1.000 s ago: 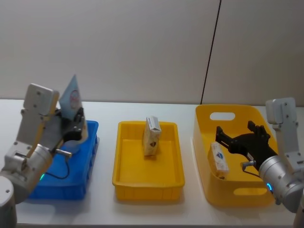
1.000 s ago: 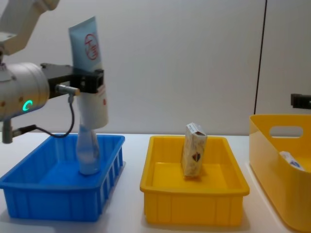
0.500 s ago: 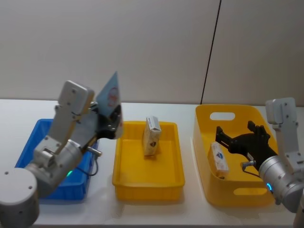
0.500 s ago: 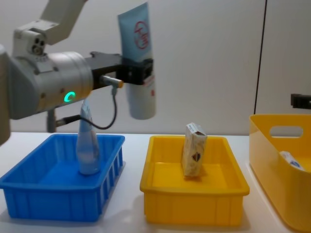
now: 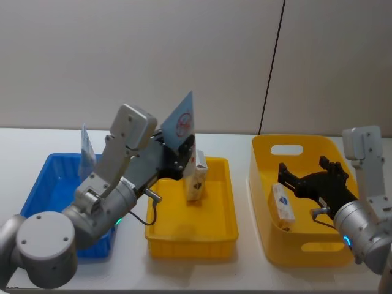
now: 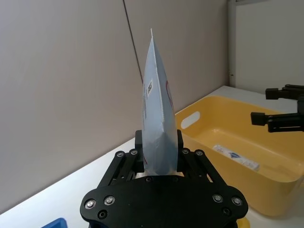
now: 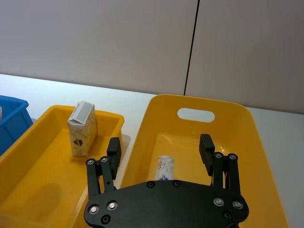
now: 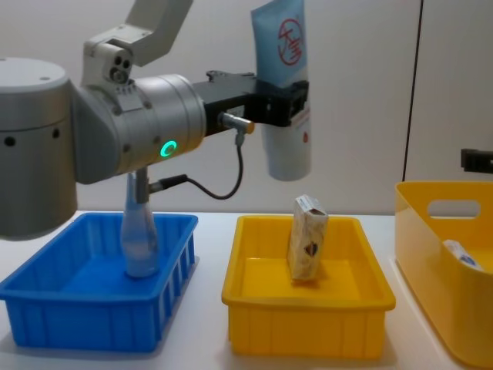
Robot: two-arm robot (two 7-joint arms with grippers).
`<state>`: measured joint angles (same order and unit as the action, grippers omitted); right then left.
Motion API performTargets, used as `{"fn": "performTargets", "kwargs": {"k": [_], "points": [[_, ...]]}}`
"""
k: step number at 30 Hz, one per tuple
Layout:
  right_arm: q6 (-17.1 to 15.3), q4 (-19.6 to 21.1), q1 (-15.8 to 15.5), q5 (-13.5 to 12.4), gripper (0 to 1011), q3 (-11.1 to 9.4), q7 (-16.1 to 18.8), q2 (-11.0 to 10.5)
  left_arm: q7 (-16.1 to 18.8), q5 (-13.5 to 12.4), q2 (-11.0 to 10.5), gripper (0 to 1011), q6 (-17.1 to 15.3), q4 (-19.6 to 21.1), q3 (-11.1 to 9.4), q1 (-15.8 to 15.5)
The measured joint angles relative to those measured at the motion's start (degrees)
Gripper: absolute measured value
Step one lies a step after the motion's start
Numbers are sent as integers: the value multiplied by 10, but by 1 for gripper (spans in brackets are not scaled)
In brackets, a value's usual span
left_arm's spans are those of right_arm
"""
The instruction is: Bimanual collaborative sorting of washing and personal care products
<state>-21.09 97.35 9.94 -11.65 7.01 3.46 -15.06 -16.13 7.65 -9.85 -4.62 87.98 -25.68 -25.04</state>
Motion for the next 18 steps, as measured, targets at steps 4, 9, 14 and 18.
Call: {"fn": "performTargets", "kwargs": {"k": [4, 9, 14, 18], "points": [[0, 0, 0, 0, 1004, 0, 0, 0, -8, -1, 6, 289, 6, -7, -5, -5], [0, 0, 0, 0, 1004, 0, 0, 0, -13, -3, 9, 289, 10, -11, -8, -8], [0, 0, 0, 0, 1004, 0, 2, 0, -17, -3, 12, 289, 12, -14, -10, -10], [-2, 0, 1, 0, 1004, 2, 10, -3, -20, -4, 14, 289, 14, -16, -12, -11]]}}
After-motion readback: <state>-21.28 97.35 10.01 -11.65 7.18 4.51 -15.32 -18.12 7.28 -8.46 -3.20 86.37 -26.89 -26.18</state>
